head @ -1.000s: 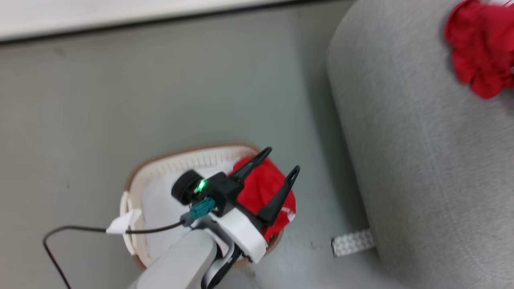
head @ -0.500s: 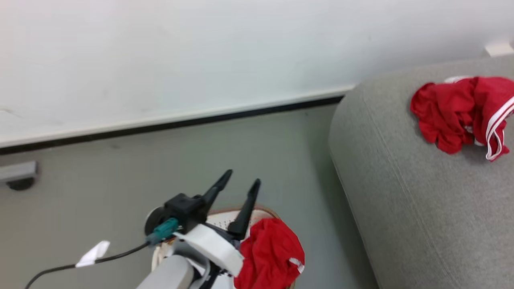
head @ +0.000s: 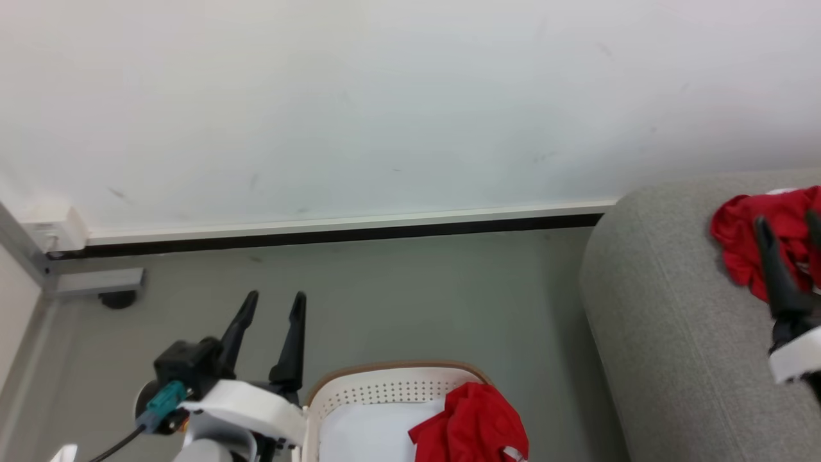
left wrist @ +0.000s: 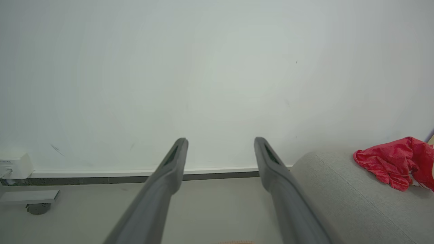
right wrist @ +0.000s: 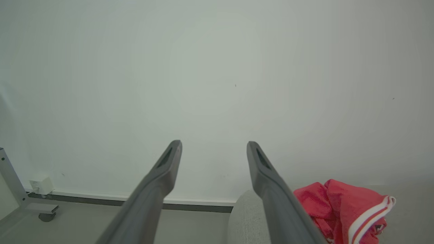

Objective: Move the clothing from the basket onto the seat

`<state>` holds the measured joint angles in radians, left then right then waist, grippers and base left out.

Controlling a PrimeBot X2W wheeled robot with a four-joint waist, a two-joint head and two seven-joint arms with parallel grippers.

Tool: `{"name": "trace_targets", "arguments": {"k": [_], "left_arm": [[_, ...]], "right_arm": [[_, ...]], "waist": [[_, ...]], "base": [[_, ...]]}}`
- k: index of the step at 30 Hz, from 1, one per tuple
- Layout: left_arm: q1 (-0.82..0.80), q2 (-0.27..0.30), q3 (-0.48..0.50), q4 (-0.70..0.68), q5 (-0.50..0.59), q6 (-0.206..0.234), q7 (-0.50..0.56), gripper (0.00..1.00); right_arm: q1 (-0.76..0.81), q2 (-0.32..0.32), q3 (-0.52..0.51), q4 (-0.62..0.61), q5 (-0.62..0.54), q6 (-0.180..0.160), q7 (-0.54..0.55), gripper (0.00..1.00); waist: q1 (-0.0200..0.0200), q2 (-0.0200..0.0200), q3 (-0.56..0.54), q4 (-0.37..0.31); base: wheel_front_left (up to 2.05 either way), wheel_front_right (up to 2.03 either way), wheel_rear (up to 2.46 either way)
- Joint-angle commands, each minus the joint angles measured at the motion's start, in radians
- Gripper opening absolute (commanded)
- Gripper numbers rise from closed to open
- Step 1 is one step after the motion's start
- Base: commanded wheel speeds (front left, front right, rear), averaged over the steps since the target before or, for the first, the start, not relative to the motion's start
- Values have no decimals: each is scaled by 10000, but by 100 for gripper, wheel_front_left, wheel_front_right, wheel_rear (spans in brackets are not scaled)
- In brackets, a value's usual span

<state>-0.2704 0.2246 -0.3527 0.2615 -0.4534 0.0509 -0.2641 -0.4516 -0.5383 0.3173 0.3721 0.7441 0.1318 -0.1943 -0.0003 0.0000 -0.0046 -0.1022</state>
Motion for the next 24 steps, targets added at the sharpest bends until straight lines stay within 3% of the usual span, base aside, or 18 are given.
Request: {"name": "trace_targets", "arguments": {"k": [1,10,24], "left_arm": [[303,-44,191,-19,149,9,-4,100],[1162,-604,1471,-125,687,-271,-4,100],[2281,-1493,3140,-985,2260,-980,-5,100]], "right_arm": [[512,253,-271,-211,-234,-22,-173,100],[2605,1903,-1472,-986,-1813,-22,-630,100],[3626,3968,-2316,-1586,-3631,-22,-711,100]], "waist": [[3,0,-99,211],[3,0,-107,480],[3,0,60,309]], "base": [[0,0,0],[0,0,0],[0,0,0]]}}
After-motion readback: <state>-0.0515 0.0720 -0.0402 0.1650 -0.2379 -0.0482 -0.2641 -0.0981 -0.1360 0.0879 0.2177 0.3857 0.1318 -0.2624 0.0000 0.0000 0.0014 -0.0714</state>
